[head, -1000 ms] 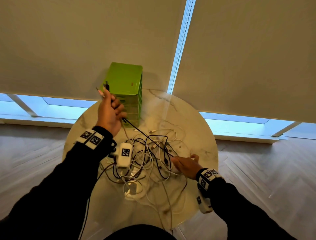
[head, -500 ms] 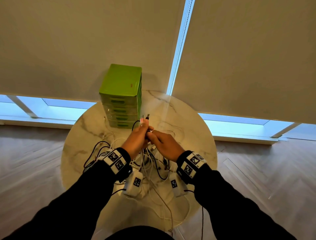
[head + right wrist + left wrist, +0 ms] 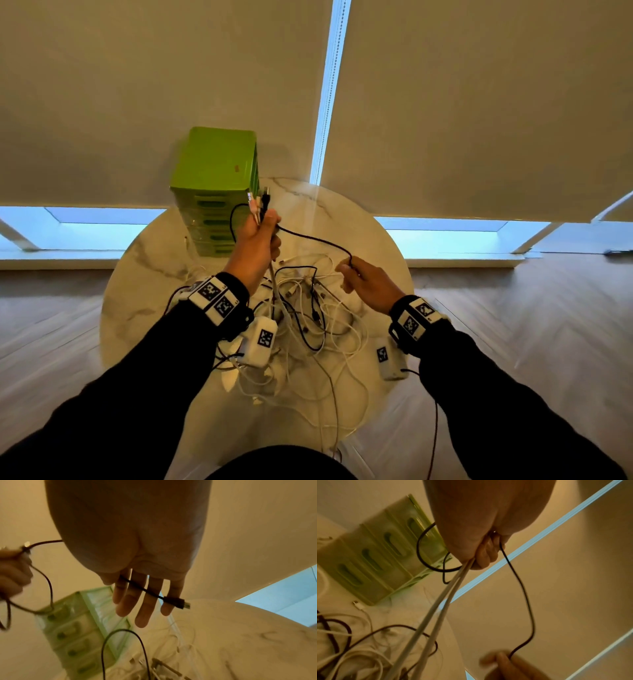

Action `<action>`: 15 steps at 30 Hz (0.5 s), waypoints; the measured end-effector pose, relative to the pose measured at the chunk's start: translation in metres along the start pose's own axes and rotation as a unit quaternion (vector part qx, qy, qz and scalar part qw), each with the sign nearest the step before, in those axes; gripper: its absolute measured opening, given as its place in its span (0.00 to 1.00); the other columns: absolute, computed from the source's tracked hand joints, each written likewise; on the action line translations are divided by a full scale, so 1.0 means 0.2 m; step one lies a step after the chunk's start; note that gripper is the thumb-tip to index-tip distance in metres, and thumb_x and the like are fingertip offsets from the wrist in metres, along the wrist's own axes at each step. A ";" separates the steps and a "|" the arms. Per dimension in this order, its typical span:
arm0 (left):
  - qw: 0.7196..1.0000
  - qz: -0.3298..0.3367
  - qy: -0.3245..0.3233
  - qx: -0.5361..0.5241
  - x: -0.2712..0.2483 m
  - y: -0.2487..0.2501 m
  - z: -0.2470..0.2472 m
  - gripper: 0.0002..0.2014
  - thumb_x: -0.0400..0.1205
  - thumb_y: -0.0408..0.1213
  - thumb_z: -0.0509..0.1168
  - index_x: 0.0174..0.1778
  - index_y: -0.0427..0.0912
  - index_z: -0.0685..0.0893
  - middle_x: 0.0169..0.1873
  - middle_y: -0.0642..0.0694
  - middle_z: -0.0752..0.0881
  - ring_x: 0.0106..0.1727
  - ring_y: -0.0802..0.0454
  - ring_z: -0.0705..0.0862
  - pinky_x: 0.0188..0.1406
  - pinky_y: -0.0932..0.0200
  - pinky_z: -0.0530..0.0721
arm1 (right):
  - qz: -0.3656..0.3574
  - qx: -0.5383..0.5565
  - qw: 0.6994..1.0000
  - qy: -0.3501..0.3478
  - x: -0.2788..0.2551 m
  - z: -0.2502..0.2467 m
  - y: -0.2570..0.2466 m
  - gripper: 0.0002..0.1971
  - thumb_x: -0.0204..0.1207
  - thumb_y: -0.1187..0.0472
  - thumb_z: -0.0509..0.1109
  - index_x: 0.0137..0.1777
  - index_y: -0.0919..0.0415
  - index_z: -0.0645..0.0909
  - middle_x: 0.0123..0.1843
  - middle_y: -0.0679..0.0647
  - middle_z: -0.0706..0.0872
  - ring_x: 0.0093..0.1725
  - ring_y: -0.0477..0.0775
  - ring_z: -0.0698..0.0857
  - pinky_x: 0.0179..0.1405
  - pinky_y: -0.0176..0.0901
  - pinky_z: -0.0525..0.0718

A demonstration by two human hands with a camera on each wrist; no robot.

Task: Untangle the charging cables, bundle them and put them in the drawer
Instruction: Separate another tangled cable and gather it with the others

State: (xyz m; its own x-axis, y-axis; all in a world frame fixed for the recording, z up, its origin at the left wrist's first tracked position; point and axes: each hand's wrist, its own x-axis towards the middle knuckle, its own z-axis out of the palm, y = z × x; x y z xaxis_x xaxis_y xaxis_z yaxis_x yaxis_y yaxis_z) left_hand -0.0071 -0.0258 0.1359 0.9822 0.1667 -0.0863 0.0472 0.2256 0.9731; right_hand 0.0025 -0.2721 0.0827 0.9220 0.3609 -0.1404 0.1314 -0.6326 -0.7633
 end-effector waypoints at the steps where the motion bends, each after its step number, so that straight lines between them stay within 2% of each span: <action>1: 1.000 -0.008 -0.019 -0.003 -0.01 -0.02 0.04 0.11 0.92 0.45 0.56 0.46 0.46 0.76 0.25 0.57 0.65 0.24 0.60 0.64 0.22 0.66 0.65 | -0.007 0.025 1.000 0.006 -0.01 -0.02 -0.02 0.08 0.88 0.61 0.61 0.62 0.56 0.79 0.42 0.56 0.89 0.41 0.50 0.89 0.49 0.41 0.84; 3: 0.997 -0.028 -0.070 0.000 -0.05 -0.05 0.13 0.11 0.92 0.44 0.56 0.47 0.44 0.75 0.26 0.56 0.65 0.23 0.59 0.63 0.22 0.65 0.64 | -0.020 0.067 0.998 0.012 -0.07 -0.07 -0.09 0.17 0.83 0.68 0.66 0.69 0.53 0.75 0.48 0.58 0.88 0.44 0.53 0.91 0.51 0.40 0.86; 5: 0.992 -0.036 -0.119 0.025 -0.09 -0.07 0.24 0.11 0.92 0.45 0.56 0.48 0.43 0.75 0.27 0.54 0.65 0.24 0.58 0.63 0.24 0.62 0.62 | -0.024 0.123 0.992 0.003 -0.17 -0.11 -0.15 0.24 0.78 0.71 0.72 0.70 0.51 0.74 0.51 0.60 0.87 0.44 0.61 0.91 0.51 0.46 0.88; 7: 0.985 -0.036 -0.159 0.052 -0.13 -0.09 0.35 0.11 0.92 0.46 0.56 0.48 0.44 0.75 0.27 0.54 0.68 0.24 0.58 0.65 0.25 0.60 0.63 | -0.001 0.182 0.983 -0.029 -0.27 -0.14 -0.19 0.28 0.75 0.70 0.77 0.70 0.53 0.71 0.54 0.64 0.86 0.42 0.66 0.89 0.47 0.49 0.90; 9: 0.978 -0.038 -0.186 0.083 -0.16 -0.11 0.44 0.11 0.91 0.46 0.56 0.48 0.46 0.77 0.27 0.56 0.71 0.25 0.58 0.68 0.26 0.60 0.66 | 0.033 0.187 0.980 -0.063 -0.35 -0.14 -0.22 0.28 0.77 0.63 0.78 0.72 0.55 0.68 0.53 0.65 0.86 0.36 0.57 0.88 0.38 0.45 0.88; 10: 0.973 -0.040 -0.203 0.099 -0.19 -0.12 0.49 0.11 0.91 0.47 0.57 0.48 0.47 0.78 0.27 0.57 0.72 0.27 0.58 0.70 0.27 0.61 0.68 | 0.042 0.172 0.982 -0.060 -0.39 -0.14 -0.20 0.24 0.80 0.58 0.75 0.71 0.56 0.68 0.49 0.65 0.86 0.33 0.53 0.86 0.34 0.43 0.85; 12: 0.962 -0.042 -0.245 0.115 -0.22 -0.14 0.56 0.12 0.91 0.48 0.56 0.50 0.47 0.80 0.28 0.56 0.73 0.28 0.57 0.71 0.27 0.60 0.69 | 0.037 0.127 0.991 -0.001 -0.45 -0.14 -0.17 0.12 0.86 0.49 0.65 0.61 0.56 0.73 0.37 0.58 0.82 0.29 0.45 0.79 0.31 0.40 0.79; 13: 0.957 -0.049 -0.264 0.111 -0.23 -0.14 0.58 0.12 0.92 0.48 0.56 0.51 0.46 0.80 0.27 0.55 0.72 0.26 0.57 0.69 0.26 0.61 0.68 | 0.034 0.095 0.994 0.039 -0.48 -0.15 -0.14 0.11 0.89 0.48 0.60 0.53 0.55 0.74 0.33 0.52 0.78 0.28 0.41 0.75 0.31 0.37 0.76; 15: 0.946 -0.080 -0.297 0.099 -0.24 -0.15 0.62 0.15 0.92 0.46 0.54 0.56 0.41 0.81 0.28 0.53 0.69 0.24 0.59 0.65 0.24 0.62 0.64 | 0.056 0.028 0.992 0.110 -0.56 -0.20 -0.05 0.16 0.91 0.49 0.54 0.43 0.52 0.72 0.31 0.47 0.75 0.28 0.39 0.73 0.32 0.31 0.72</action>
State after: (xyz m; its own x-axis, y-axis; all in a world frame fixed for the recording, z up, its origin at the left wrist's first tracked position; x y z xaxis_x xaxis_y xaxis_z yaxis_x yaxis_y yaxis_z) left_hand -0.0339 -0.1587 0.1378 0.8859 -0.4363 -0.1573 0.1785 0.0076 0.9839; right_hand -0.0881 -0.3336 0.1301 0.9877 0.1279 -0.0902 0.0086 -0.6195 -0.7850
